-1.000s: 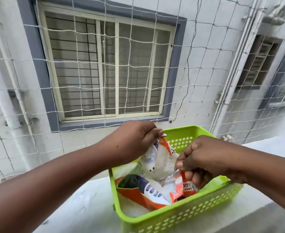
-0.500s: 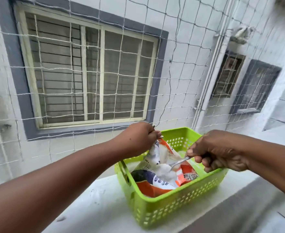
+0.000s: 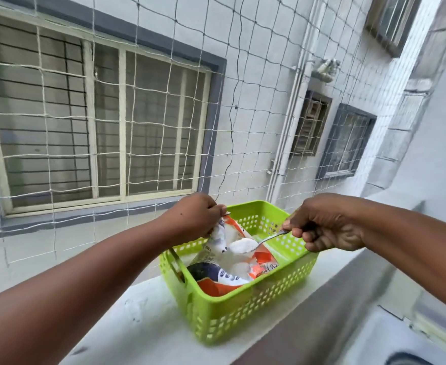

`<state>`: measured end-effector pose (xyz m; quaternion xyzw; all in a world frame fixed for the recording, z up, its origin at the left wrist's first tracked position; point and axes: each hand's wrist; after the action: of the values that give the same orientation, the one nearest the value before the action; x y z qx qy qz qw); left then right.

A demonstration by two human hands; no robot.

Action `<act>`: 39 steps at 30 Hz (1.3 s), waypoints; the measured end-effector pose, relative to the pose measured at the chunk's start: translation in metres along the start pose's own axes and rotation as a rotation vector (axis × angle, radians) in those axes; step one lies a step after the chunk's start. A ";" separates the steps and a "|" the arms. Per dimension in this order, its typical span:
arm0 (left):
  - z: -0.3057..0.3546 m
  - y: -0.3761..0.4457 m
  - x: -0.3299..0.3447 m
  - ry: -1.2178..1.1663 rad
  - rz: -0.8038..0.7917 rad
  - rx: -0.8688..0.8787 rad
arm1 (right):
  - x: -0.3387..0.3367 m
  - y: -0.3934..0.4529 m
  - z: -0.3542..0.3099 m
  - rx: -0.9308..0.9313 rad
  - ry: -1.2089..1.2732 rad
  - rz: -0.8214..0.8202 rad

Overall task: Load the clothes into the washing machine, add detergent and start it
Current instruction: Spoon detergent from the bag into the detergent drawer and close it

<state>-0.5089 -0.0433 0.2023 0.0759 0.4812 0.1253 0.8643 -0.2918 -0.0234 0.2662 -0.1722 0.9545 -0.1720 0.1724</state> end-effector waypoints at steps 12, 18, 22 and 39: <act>0.028 0.007 0.006 -0.092 0.071 -0.048 | -0.089 -0.041 0.017 -0.099 0.135 -0.039; 0.107 0.016 0.015 -0.265 0.221 0.037 | -0.182 -0.065 0.054 -0.079 0.129 0.007; 0.187 0.013 0.047 -0.434 0.166 0.084 | -0.249 -0.080 0.089 -0.055 0.140 0.070; 0.367 -0.006 0.433 -1.089 -0.981 -0.561 | -0.442 -0.124 0.277 0.181 0.417 0.549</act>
<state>0.0232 0.0727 0.0419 -0.3158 -0.0815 -0.2086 0.9220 0.2390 -0.0353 0.1891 0.1455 0.9608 -0.2344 0.0281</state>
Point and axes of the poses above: each hand's wrist, its own y-axis towards the middle knuckle, its own x-axis out of the palm, z = x × y, and after that the axes turned 13 degrees about y, right-handed
